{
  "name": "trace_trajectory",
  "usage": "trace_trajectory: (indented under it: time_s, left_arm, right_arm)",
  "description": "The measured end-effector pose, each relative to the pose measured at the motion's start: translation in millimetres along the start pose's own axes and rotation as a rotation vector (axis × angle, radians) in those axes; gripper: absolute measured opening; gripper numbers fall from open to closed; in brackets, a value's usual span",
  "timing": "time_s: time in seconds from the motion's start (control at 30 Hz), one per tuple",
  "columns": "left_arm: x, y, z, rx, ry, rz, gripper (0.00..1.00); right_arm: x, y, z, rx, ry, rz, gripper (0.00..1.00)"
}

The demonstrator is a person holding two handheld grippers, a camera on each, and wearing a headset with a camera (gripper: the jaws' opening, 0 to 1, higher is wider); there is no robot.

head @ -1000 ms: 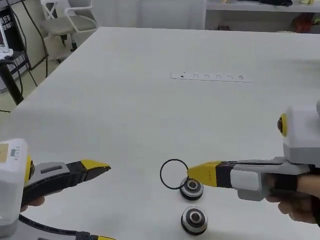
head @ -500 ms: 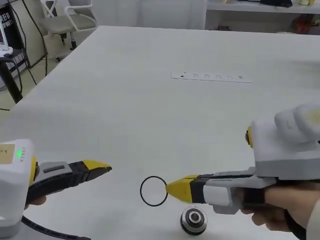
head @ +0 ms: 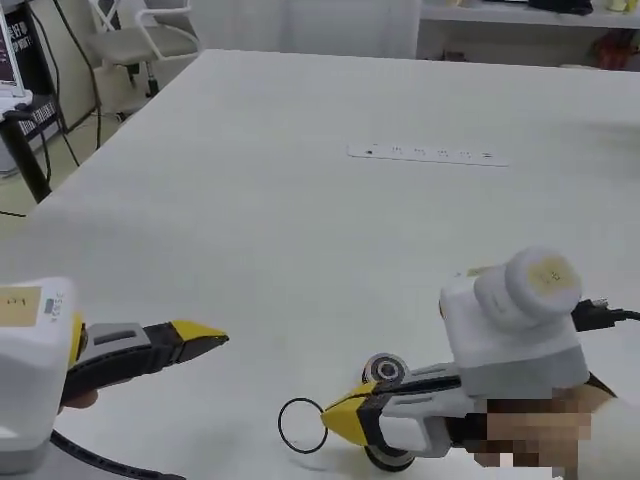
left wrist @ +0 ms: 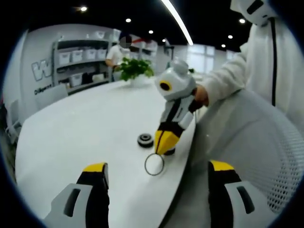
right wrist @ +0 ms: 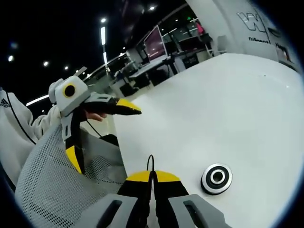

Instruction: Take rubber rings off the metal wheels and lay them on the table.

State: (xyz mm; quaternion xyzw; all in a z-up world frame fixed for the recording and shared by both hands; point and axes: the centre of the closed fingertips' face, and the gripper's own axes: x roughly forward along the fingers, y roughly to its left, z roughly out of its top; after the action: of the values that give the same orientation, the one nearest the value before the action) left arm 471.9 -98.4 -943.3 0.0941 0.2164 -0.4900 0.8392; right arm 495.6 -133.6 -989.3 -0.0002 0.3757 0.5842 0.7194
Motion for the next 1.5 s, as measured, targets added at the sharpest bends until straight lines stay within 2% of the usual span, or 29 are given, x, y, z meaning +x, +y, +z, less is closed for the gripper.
trace_trajectory:
  time_s: [0.13,0.2,0.27,0.4,0.83,1.1,1.5]
  left_arm:
    - [0.4,-1.3,0.3,-0.002,-0.001,-0.006,0.87]
    - [0.3,-1.1,0.1,0.000,0.001,-0.005,0.87]
    - [0.5,-1.3,-0.2,-0.002,0.002,-0.007,0.87]
    - [0.5,-0.9,-0.5,-0.004,0.003,-0.006,0.87]
    - [0.3,-1.1,-1.0,0.002,0.008,-0.007,0.86]
    - [-0.3,-0.2,-1.5,0.004,0.011,-0.001,0.85]
    - [-0.9,0.1,-1.4,0.007,0.012,0.001,0.85]
  right_arm:
    - [2.4,-5.1,-2.4,-0.062,0.018,-0.026,0.00]
    - [3.0,-1.8,-1.3,-0.078,0.017,-0.003,0.00]
    - [6.0,-2.9,-2.0,-0.073,0.020,-0.014,0.00]
    - [9.3,-8.0,-13.5,-0.084,0.067,-0.031,0.00]
    - [10.1,-10.1,-16.6,-0.088,0.078,-0.039,0.03]
    - [5.6,-18.1,-11.1,-0.079,0.058,-0.074,0.09]
    - [-3.7,-14.0,8.0,-0.126,0.006,-0.087,0.12]
